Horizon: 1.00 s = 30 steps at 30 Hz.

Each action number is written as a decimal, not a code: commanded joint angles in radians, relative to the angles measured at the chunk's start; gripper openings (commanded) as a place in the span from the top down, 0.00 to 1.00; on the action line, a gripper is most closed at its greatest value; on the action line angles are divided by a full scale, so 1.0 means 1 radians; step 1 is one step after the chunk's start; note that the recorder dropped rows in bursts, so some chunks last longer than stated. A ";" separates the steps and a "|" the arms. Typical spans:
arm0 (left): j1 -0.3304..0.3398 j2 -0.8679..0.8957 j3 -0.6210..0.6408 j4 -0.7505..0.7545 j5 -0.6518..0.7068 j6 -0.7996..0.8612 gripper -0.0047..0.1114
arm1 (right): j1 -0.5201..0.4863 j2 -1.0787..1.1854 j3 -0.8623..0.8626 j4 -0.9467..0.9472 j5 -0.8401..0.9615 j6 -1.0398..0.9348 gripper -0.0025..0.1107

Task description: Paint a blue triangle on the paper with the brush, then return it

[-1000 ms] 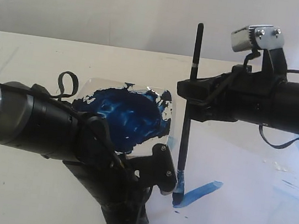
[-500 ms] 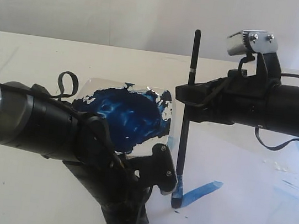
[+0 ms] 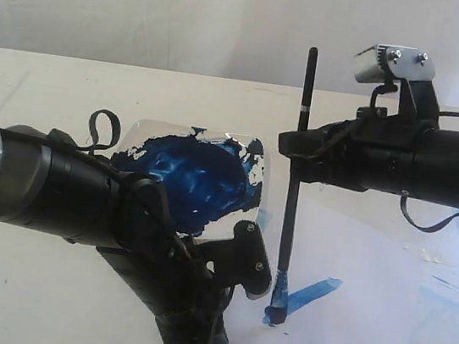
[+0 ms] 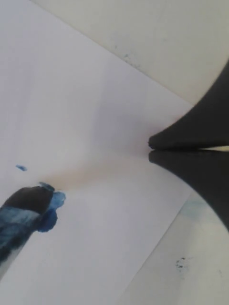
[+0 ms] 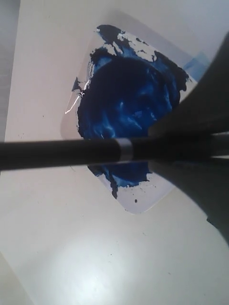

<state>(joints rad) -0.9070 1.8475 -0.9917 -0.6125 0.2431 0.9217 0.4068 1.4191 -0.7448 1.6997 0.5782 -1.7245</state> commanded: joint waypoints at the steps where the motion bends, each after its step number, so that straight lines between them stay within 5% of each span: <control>1: -0.002 0.016 0.006 -0.009 0.019 -0.001 0.96 | 0.002 -0.024 0.001 -0.040 -0.059 0.059 0.98; 7: -0.002 0.016 0.006 -0.009 0.019 -0.001 0.96 | 0.002 -0.043 0.001 -0.122 -0.077 0.137 0.98; 12: -0.002 0.016 0.006 -0.009 0.019 -0.001 0.96 | 0.002 -0.060 0.001 0.045 -0.064 0.068 0.98; 30: -0.002 0.016 0.006 -0.009 0.019 -0.001 0.96 | 0.002 -0.008 0.001 0.045 -0.090 0.039 0.98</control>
<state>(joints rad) -0.9070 1.8475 -0.9917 -0.6125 0.2431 0.9217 0.4068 1.4108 -0.7448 1.7354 0.4888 -1.6737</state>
